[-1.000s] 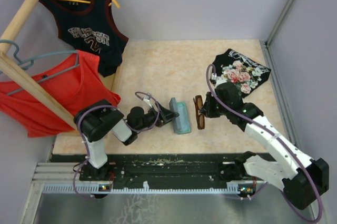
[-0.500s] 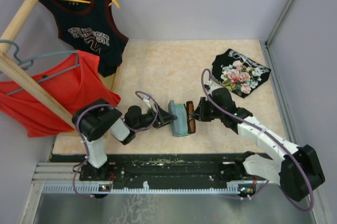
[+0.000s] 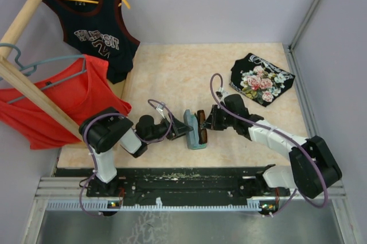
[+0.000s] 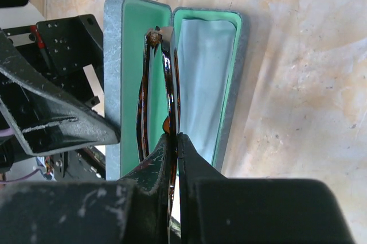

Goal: Organize the sunglasses
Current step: Place the sunglasses in the sunglasses case.

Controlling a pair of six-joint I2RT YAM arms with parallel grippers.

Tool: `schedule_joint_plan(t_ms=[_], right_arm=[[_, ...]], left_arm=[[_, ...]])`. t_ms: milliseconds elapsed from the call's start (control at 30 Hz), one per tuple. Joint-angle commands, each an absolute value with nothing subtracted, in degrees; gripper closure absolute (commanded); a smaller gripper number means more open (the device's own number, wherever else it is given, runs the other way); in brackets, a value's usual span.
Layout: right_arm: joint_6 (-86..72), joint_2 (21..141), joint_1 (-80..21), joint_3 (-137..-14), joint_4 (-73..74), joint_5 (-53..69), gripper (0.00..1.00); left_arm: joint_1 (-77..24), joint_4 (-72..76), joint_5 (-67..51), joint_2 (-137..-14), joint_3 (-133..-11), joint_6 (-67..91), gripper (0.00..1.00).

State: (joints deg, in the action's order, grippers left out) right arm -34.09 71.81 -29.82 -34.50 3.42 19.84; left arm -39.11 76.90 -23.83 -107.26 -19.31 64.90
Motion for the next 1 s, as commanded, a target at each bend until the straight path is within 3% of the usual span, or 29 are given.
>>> schedule_joint_plan(t_ms=[0, 967], right_arm=[[-34.13, 73.94, -29.36, -36.31, -3.1, 20.84, 1.0], [-35.65, 85.87, -29.44, -39.67, -6.81, 24.08, 1.0]], left_arm=[[-38.94, 79.01, -25.66, -108.27, -19.24, 63.56, 0.35], [-38.94, 80.98, -25.76, -109.56, -19.09, 64.59, 0.37]])
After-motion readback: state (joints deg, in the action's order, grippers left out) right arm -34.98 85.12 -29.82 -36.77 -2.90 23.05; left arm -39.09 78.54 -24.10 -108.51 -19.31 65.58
